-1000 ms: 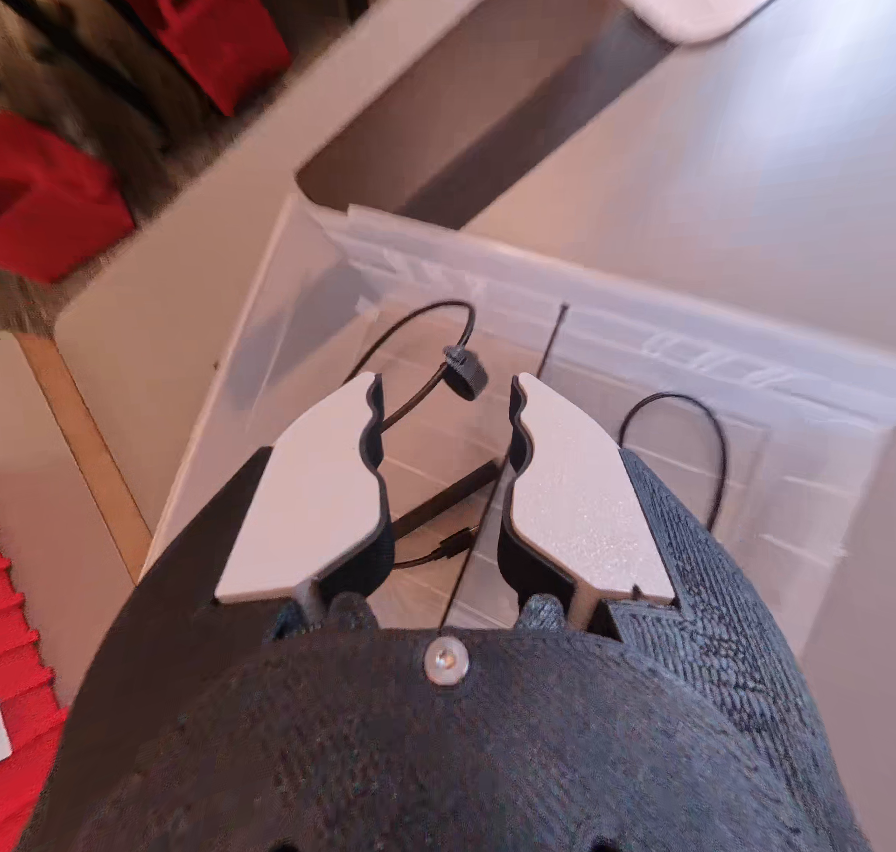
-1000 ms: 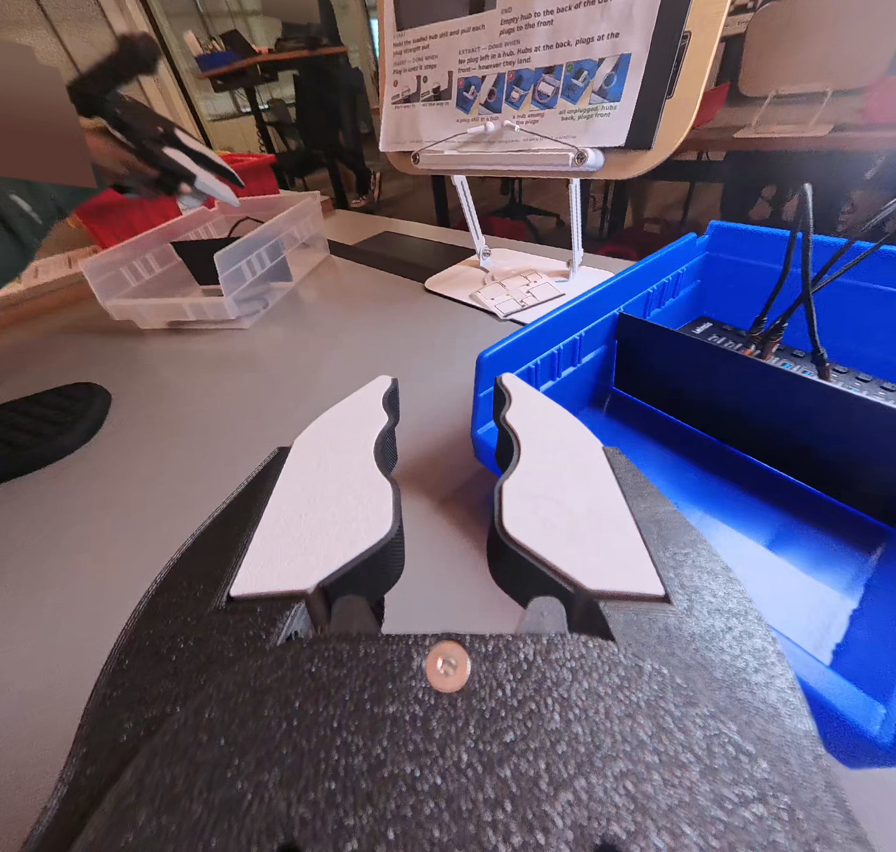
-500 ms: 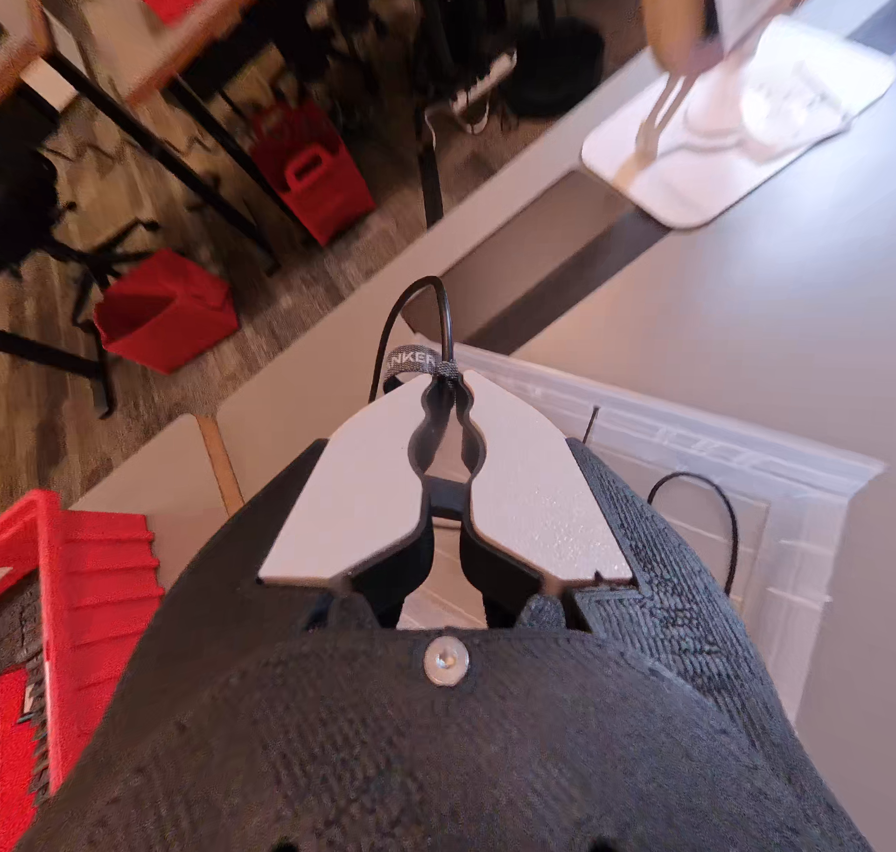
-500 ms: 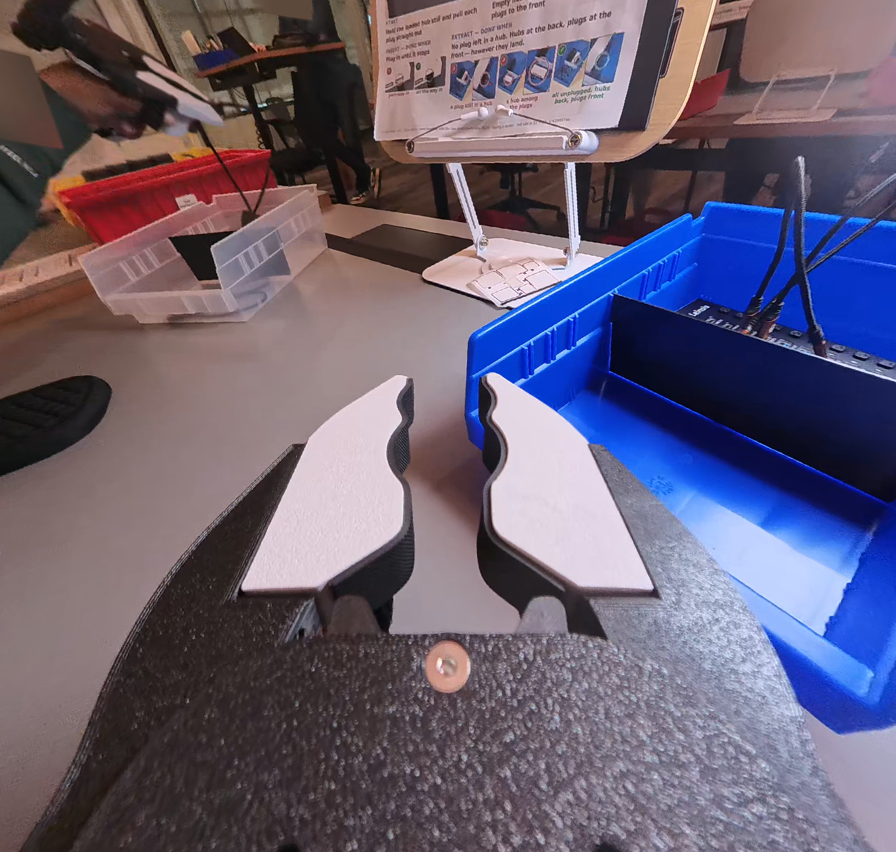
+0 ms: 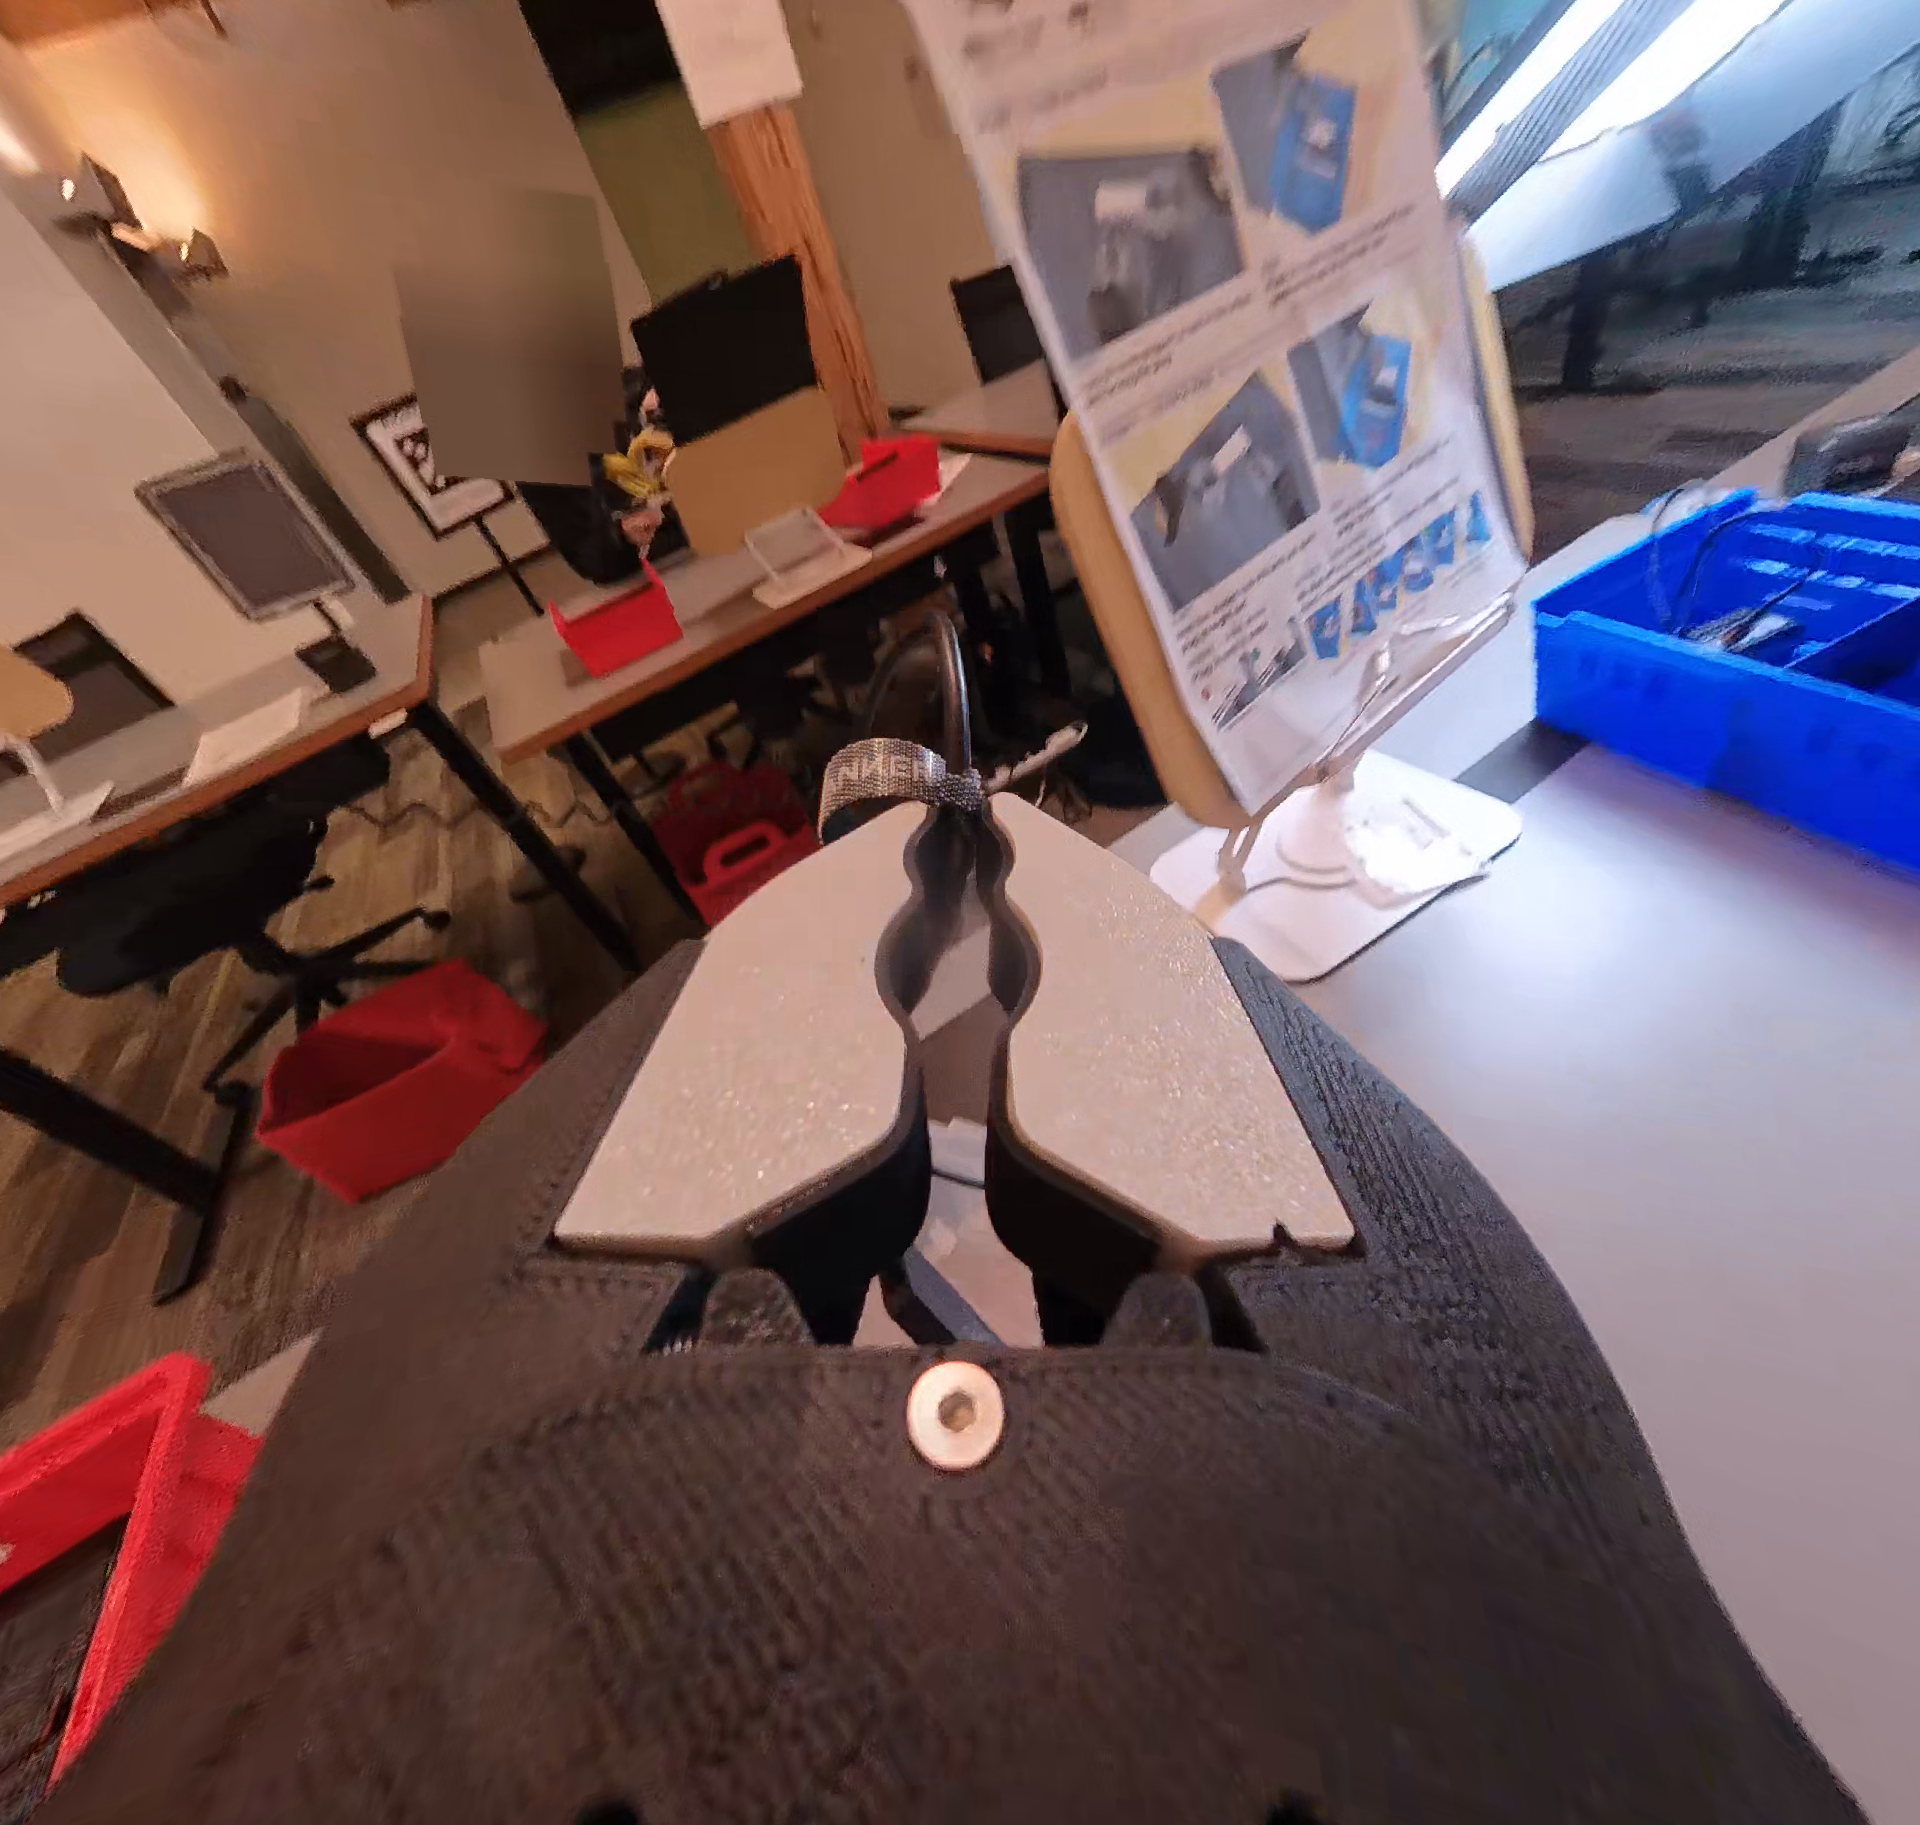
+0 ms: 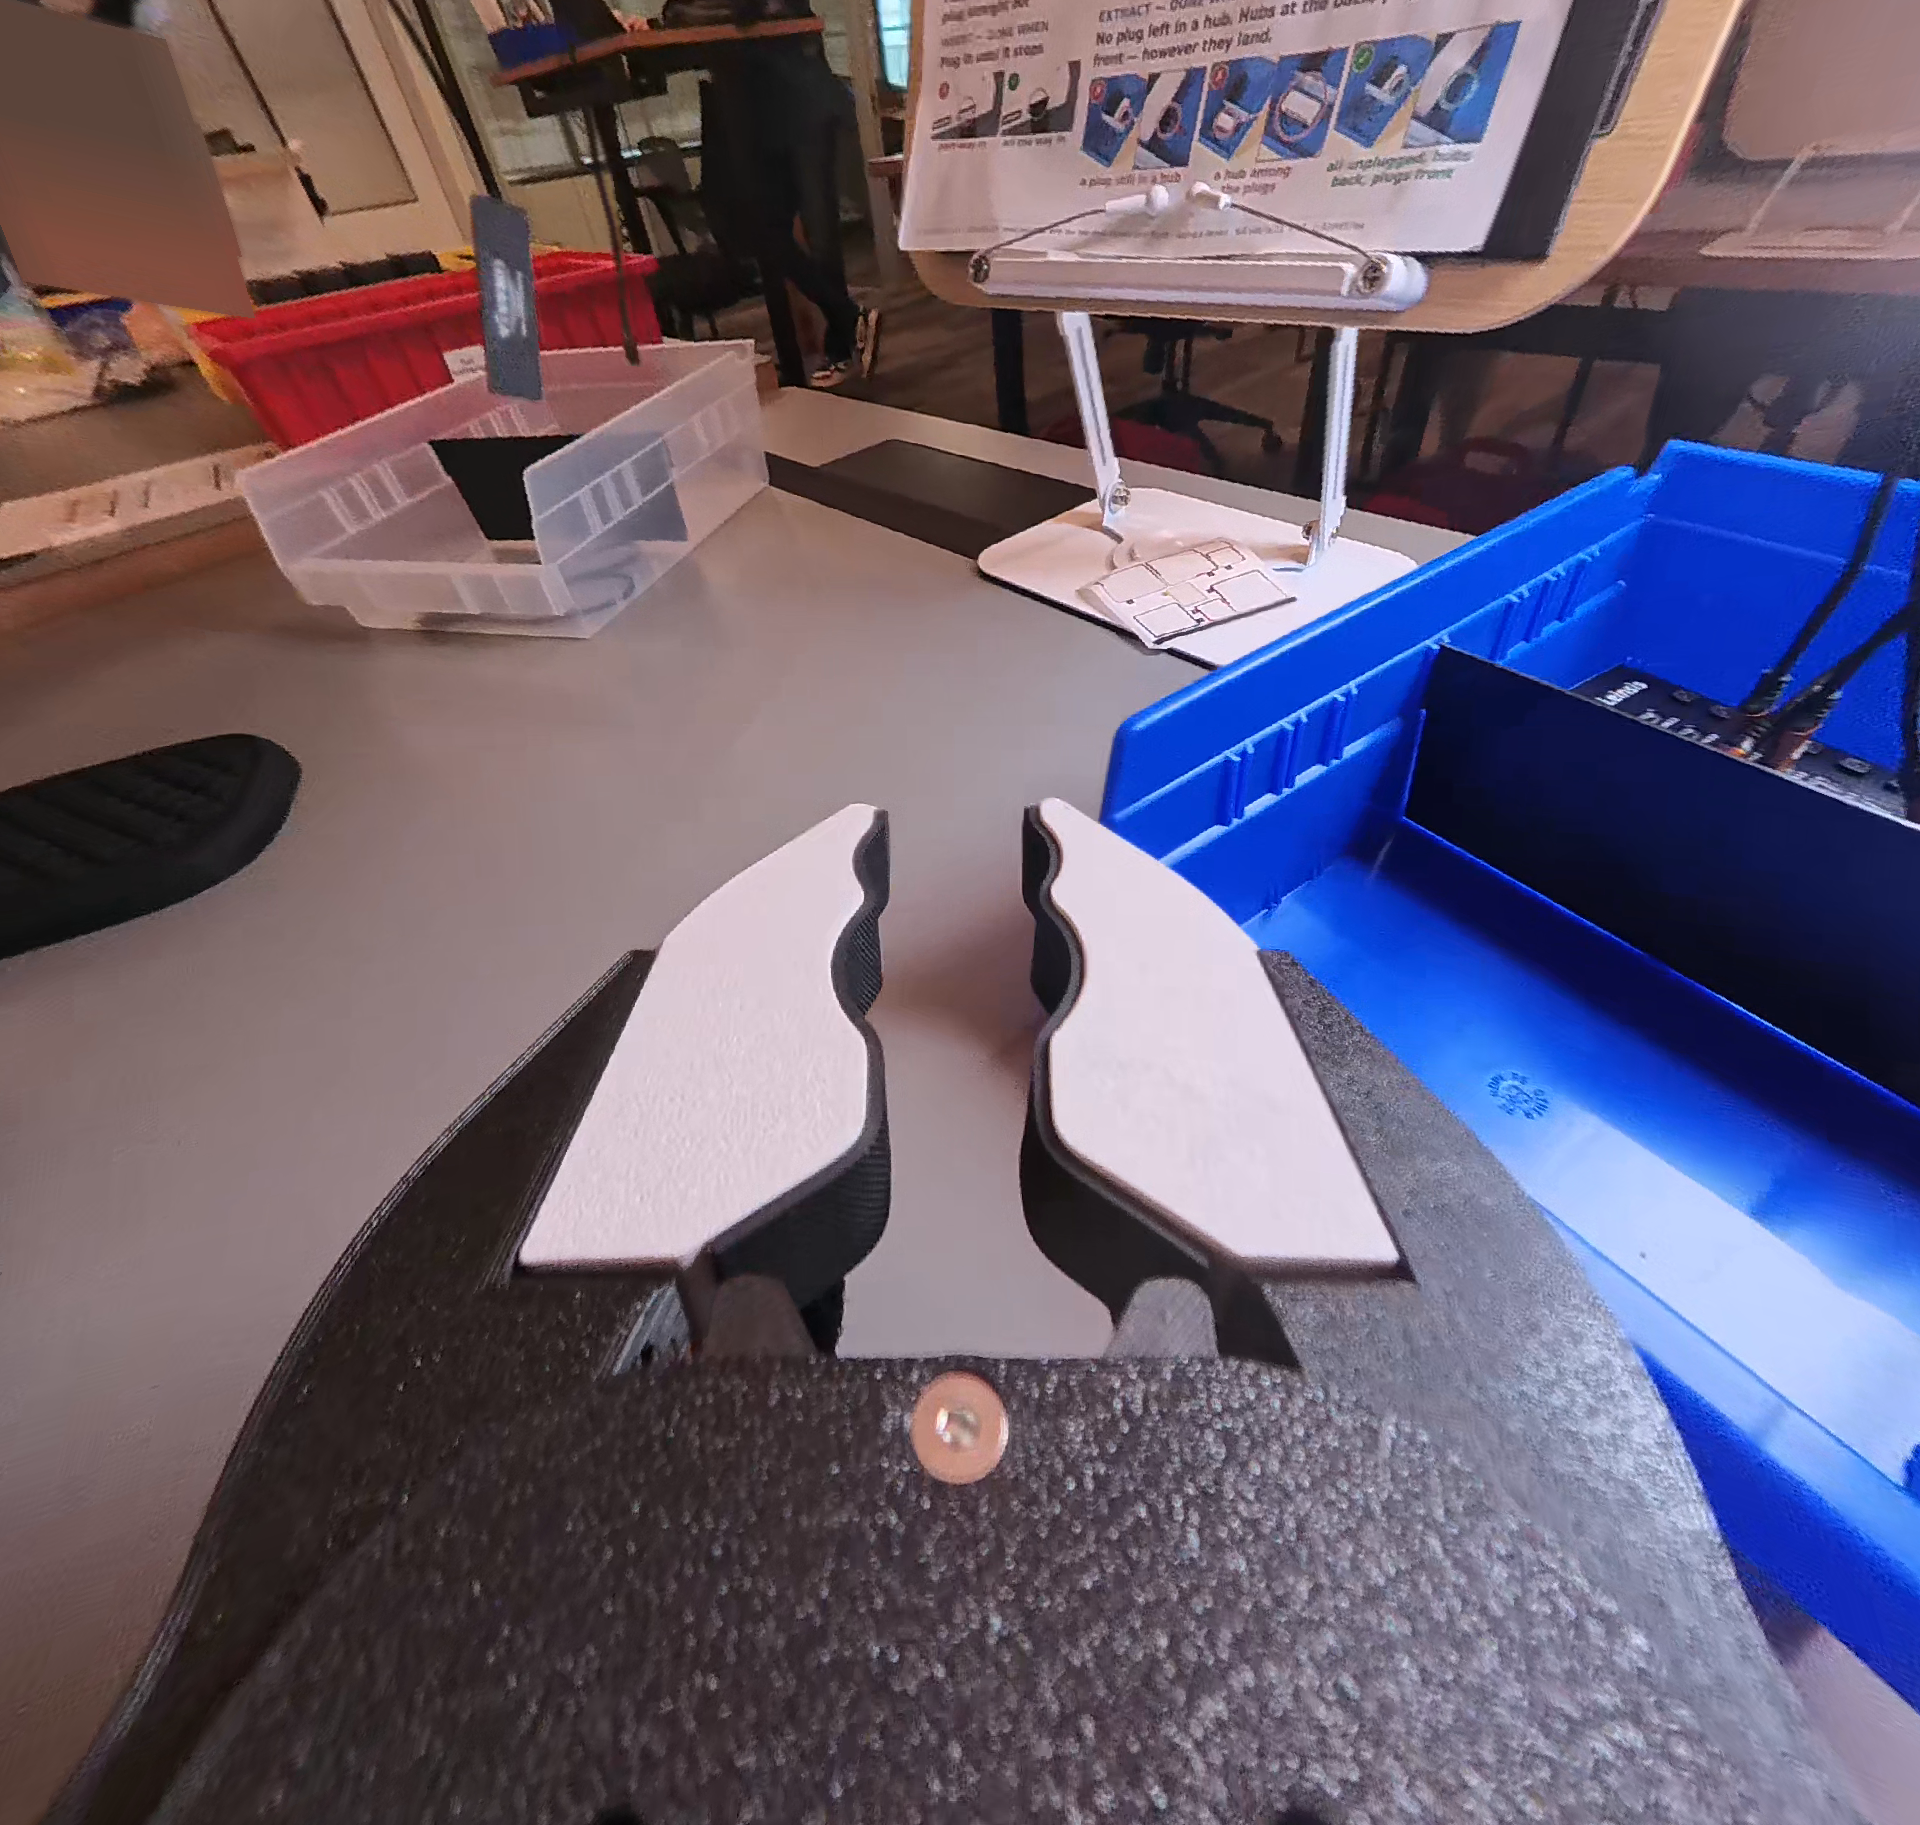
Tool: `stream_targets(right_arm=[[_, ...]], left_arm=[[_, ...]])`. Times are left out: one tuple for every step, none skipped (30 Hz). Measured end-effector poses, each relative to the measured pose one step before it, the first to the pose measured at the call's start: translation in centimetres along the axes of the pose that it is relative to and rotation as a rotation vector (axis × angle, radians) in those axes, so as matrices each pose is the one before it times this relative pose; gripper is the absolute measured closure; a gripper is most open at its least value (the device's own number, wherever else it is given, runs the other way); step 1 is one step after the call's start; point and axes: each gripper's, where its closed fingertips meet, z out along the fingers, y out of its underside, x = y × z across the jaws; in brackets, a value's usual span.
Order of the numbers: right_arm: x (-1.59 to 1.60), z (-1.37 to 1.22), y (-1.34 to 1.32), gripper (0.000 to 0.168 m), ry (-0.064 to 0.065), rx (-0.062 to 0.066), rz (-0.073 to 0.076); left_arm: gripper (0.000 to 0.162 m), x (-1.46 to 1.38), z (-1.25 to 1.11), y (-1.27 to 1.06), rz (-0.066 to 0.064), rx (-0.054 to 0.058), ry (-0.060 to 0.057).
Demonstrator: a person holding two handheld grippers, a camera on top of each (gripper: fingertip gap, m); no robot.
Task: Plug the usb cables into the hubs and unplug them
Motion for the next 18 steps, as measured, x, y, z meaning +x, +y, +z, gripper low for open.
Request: stream_targets(right_arm=[[-0.506,0.274,-0.07,0.143,-0.0205,-0.0037,-0.0059],[-0.623,0.388,-0.11,0.143,-0.0256,-0.0042,-0.0085],[-0.705,0.501,-0.174,0.143,-0.03,-0.0046,-0.0117],[-0.774,0.624,-0.234,0.143,-0.0329,-0.0049,-0.0145],[-0.822,0.768,-0.275,0.143,-0.0364,-0.0048,-0.0166],[-0.833,0.895,-0.303,0.143,-0.0416,-0.0045,-0.0167],[-0.769,1.034,-0.298,0.143,-0.0433,-0.003,-0.0135],[-0.581,1.156,-0.29,0.142,-0.0386,0.0,-0.0054],[-0.483,1.262,-0.297,0.14,-0.0361,0.0044,0.003],[-0.43,1.369,-0.255,0.137,-0.0359,0.0078,0.0087],[-0.342,1.471,-0.142,0.133,-0.0327,0.0082,0.0143],[-0.317,1.536,0.015,0.126,-0.0318,0.0064,0.0216],[-0.436,1.631,0.175,0.118,-0.036,0.0056,0.0319],[-0.678,1.679,0.292,0.106,-0.0424,0.0073,0.04],[-0.87,1.648,0.372,0.097,-0.0444,0.0139,0.0416],[-1.014,1.446,0.206,0.089,-0.0451,0.0316,0.0358],[-1.353,1.084,-0.102,0.088,-0.0619,0.0469,0.0252],[-1.705,0.685,-0.212,0.097,-0.0798,0.038,0.0123]], left_arm=[[0.156,0.919,-0.272,-1.097,0.0015,0.0312,0.0271],[0.156,1.115,-0.204,-1.074,0.0006,0.0294,0.035],[0.156,1.25,-0.122,-1.094,0.0033,0.0318,0.0388],[0.156,1.551,-0.045,-1.093,-0.0005,0.0344,0.0558],[0.156,1.669,0.081,-1.081,-0.0032,0.0383,0.0596],[0.156,1.832,0.239,-1.008,0.0016,0.0396,0.0676],[0.156,1.958,0.396,-0.928,0.0012,0.042,0.074],[0.156,1.901,0.528,-0.859,-0.0077,0.0438,0.0702],[0.156,2.099,0.621,-0.836,-0.0074,0.0493,0.0852],[0.156,1.926,0.707,-0.766,-0.0038,0.0526,0.0721],[0.156,1.686,0.804,-0.577,-0.0085,0.0494,0.0597],[0.156,1.566,0.862,-0.448,-0.0157,0.0527,0.0545],[0.156,1.338,0.91,-0.225,-0.0188,0.0521,0.0416],[0.156,1.216,0.902,0.043,-0.018,0.0439,0.0354],[0.156,1.082,0.836,0.159,-0.0146,0.0443,0.027],[0.156,1.007,0.719,0.298,-0.0166,0.0386,0.0273],[0.156,0.838,0.553,0.418,-0.013,0.0316,0.0221],[0.156,0.615,0.308,0.442,-0.0063,0.0308,0.0125]])
